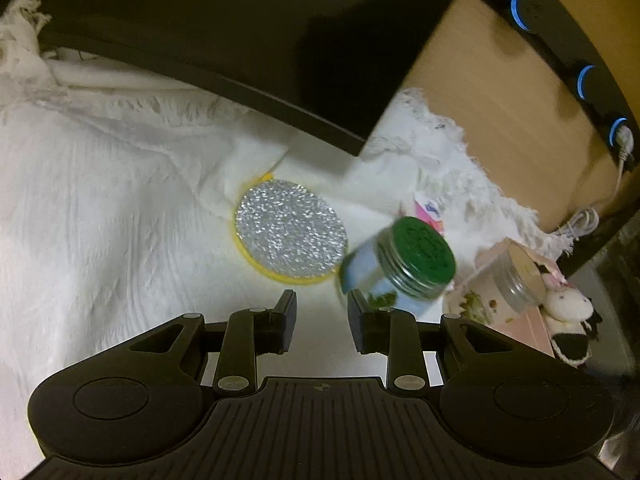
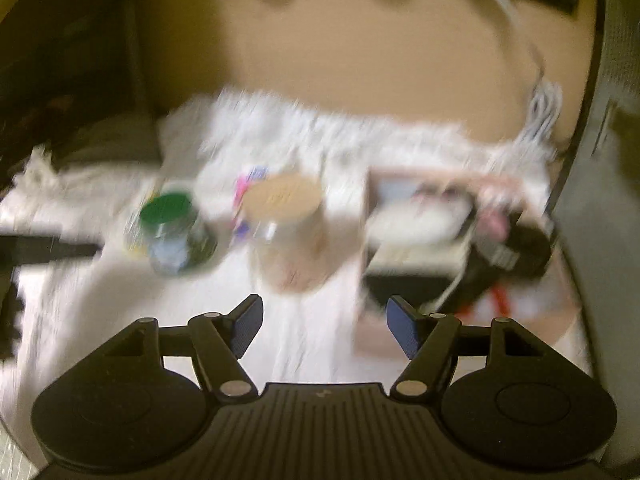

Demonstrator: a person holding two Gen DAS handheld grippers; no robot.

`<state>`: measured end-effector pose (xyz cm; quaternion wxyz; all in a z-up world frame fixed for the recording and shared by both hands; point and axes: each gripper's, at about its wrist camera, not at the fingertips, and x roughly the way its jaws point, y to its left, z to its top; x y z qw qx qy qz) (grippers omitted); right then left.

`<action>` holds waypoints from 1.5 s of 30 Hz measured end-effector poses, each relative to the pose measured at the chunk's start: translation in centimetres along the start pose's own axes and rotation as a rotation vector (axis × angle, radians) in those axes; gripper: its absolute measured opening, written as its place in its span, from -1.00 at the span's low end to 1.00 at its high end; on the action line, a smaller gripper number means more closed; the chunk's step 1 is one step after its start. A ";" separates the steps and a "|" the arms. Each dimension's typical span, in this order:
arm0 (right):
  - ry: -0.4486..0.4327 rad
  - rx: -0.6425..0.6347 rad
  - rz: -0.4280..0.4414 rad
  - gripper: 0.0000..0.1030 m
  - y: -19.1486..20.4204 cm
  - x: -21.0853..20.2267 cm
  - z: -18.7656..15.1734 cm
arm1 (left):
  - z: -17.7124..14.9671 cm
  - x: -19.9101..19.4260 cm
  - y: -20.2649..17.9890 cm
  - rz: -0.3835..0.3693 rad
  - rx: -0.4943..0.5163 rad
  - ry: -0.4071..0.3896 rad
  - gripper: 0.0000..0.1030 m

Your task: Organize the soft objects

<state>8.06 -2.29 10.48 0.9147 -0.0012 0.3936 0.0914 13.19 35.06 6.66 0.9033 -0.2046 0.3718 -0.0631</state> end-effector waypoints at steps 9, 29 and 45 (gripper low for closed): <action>0.144 0.108 -0.021 0.36 0.1 5.2 -5.3 | 1.2 3.4 4.4 -0.033 -0.185 0.052 -0.41; 0.085 0.028 -0.099 0.67 1.7 5.6 -8.1 | 2.1 7.7 7.0 -0.133 -0.465 0.012 -0.27; 0.111 -0.051 -0.098 0.63 2.3 5.4 -7.1 | 4.6 6.4 4.7 -0.188 -0.367 -0.054 -0.27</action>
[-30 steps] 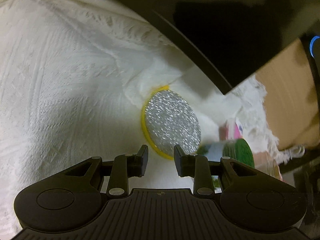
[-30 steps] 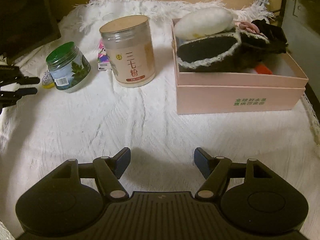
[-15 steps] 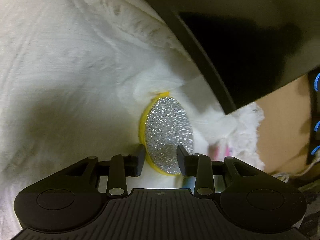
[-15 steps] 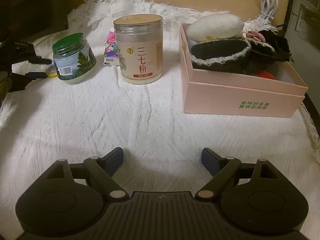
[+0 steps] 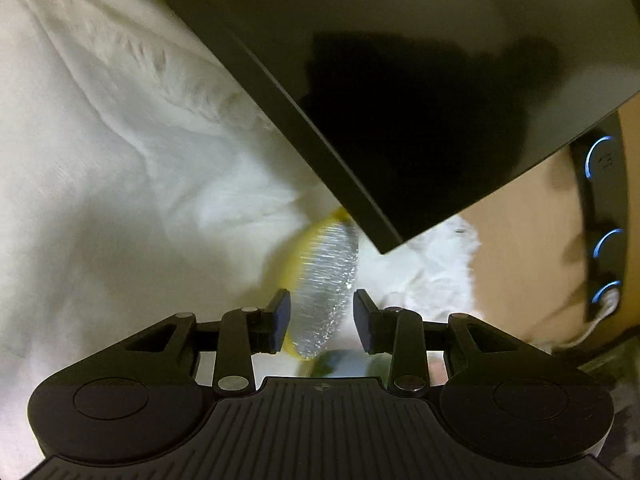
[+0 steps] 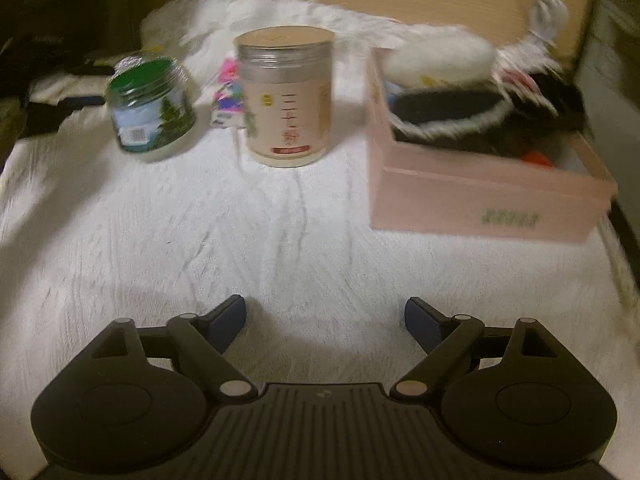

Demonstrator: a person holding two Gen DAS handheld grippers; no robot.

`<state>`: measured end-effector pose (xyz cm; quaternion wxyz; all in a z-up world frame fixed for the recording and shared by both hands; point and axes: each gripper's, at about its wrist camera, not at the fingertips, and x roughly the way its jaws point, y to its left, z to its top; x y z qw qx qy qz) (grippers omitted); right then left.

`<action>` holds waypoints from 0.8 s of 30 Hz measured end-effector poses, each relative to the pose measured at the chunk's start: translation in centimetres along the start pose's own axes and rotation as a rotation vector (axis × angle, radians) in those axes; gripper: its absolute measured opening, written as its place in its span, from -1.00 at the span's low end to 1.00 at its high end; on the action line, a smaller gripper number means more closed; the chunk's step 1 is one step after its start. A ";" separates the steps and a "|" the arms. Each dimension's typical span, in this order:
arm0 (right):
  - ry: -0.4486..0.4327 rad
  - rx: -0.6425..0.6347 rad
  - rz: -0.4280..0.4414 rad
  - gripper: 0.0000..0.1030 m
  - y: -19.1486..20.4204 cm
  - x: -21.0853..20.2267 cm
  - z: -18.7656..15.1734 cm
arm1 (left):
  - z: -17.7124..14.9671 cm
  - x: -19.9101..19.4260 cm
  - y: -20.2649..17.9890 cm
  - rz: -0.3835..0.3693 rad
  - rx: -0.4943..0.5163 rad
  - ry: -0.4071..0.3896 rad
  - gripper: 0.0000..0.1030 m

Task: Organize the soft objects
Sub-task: 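Grasp the silver glitter sponge with the left tool while the right tool grasps the Kleenex pack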

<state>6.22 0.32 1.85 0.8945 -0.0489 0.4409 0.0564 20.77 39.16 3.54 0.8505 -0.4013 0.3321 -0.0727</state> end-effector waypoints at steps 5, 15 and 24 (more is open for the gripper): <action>-0.129 -0.191 0.070 0.62 2.0 -4.0 5.8 | 0.2 -2.4 0.6 0.113 0.105 0.009 -0.27; 0.136 -0.055 0.174 0.62 4.1 5.0 26.0 | -0.4 -3.3 3.9 0.015 0.029 0.021 -0.27; 0.277 -0.042 0.114 0.62 6.9 13.4 26.3 | 2.6 0.9 2.9 0.019 0.209 -0.001 -0.27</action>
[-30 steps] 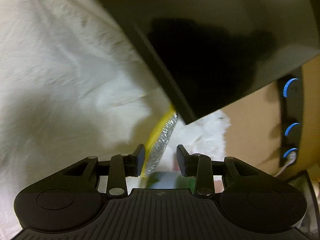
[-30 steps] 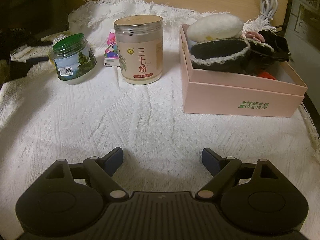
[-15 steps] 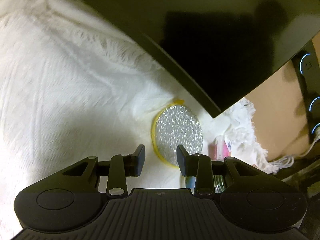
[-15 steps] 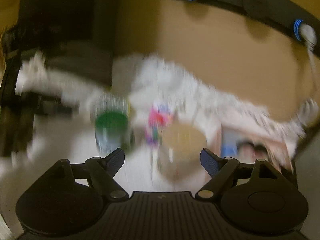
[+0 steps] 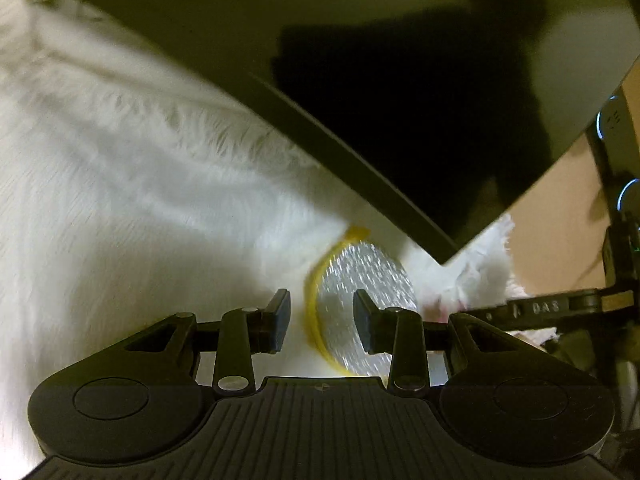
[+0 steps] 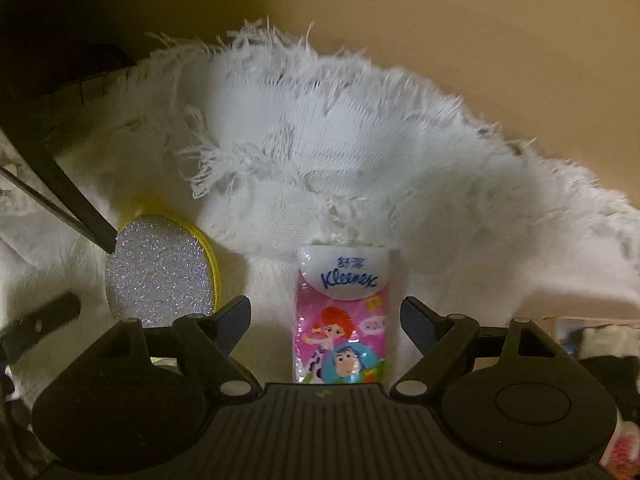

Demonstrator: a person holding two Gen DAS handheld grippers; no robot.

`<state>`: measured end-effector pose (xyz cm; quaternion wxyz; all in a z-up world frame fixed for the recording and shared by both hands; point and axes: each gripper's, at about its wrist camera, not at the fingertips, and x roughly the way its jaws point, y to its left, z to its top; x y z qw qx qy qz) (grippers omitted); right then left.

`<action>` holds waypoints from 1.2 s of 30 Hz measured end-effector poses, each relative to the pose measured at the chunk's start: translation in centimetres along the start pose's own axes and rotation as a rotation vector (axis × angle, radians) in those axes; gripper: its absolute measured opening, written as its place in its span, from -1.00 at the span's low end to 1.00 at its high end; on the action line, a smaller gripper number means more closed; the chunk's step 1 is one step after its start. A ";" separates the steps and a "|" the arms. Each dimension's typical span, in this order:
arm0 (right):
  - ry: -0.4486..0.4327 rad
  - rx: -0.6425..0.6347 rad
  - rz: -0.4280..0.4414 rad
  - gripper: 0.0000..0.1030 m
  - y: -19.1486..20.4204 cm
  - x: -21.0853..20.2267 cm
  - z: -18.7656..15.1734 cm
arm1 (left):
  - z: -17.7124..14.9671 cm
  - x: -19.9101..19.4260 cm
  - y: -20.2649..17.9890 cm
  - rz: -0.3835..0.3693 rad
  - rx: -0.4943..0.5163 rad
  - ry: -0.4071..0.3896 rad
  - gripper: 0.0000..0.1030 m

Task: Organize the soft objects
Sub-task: 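Grasp the silver glitter sponge with the left tool while the right tool grasps the Kleenex pack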

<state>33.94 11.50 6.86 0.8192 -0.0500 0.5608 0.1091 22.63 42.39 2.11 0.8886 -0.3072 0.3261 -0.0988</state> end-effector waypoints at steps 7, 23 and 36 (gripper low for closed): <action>0.025 0.035 0.028 0.23 -1.6 0.8 -1.1 | 0.4 3.2 -0.8 -0.022 0.097 0.101 -0.27; -0.016 0.085 0.112 -0.02 -4.8 1.3 -2.9 | 0.9 5.0 -0.3 -0.163 0.069 0.133 -0.26; -0.030 0.084 0.105 0.03 -4.5 1.5 -3.0 | 0.7 7.3 -3.1 -0.195 0.111 0.193 -0.55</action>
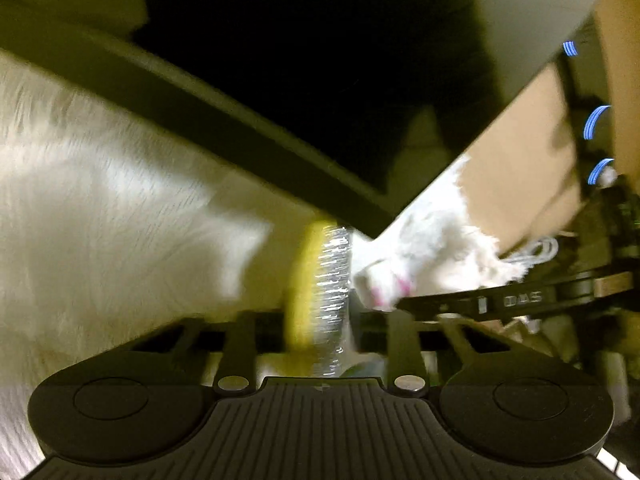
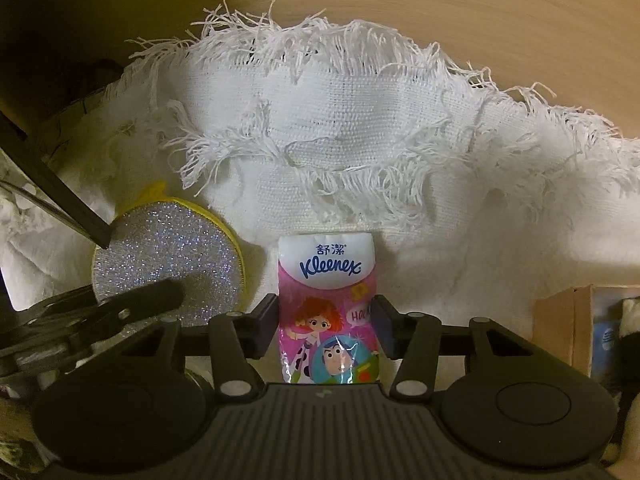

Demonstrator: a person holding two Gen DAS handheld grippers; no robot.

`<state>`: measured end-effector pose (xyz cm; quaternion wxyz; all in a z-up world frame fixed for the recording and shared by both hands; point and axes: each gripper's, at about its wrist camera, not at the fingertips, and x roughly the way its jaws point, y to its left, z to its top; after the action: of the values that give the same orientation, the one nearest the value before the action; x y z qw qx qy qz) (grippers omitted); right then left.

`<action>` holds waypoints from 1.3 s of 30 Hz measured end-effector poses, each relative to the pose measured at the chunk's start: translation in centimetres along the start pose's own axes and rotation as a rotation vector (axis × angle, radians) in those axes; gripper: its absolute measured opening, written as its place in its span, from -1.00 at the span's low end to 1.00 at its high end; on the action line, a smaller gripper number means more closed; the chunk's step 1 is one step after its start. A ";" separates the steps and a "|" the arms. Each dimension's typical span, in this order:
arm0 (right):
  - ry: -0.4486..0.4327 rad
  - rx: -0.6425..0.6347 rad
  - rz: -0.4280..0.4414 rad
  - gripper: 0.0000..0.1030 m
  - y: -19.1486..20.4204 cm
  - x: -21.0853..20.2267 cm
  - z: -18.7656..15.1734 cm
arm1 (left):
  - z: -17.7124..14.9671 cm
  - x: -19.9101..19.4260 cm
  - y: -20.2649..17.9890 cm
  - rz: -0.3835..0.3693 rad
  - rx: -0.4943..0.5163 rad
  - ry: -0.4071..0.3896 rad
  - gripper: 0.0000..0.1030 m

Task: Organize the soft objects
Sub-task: 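Grasp the silver glitter sponge with the left tool while the right tool grasps the Kleenex pack, then lift the sponge with the left tool while the right tool lifts the Kleenex pack toward the pink box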

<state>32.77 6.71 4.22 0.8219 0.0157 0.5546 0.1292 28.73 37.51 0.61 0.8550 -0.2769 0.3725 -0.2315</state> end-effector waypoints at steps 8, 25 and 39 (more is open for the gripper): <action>0.093 -0.056 -0.122 0.34 2.7 0.9 1.9 | -2.0 -3.9 0.1 0.052 -0.016 -0.059 -0.65; -0.087 -0.133 -0.071 -0.28 6.7 -6.9 2.3 | -4.0 -17.2 -0.9 0.153 -0.071 -0.219 -0.65; -0.423 -0.095 -0.033 -0.28 -4.4 -25.5 -4.4 | -1.3 -7.1 -20.9 -0.174 0.110 -0.122 -0.65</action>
<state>20.65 -3.94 24.90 0.9218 -0.0052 0.3633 0.1355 19.38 25.89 16.96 0.8667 -0.2742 0.2812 -0.3075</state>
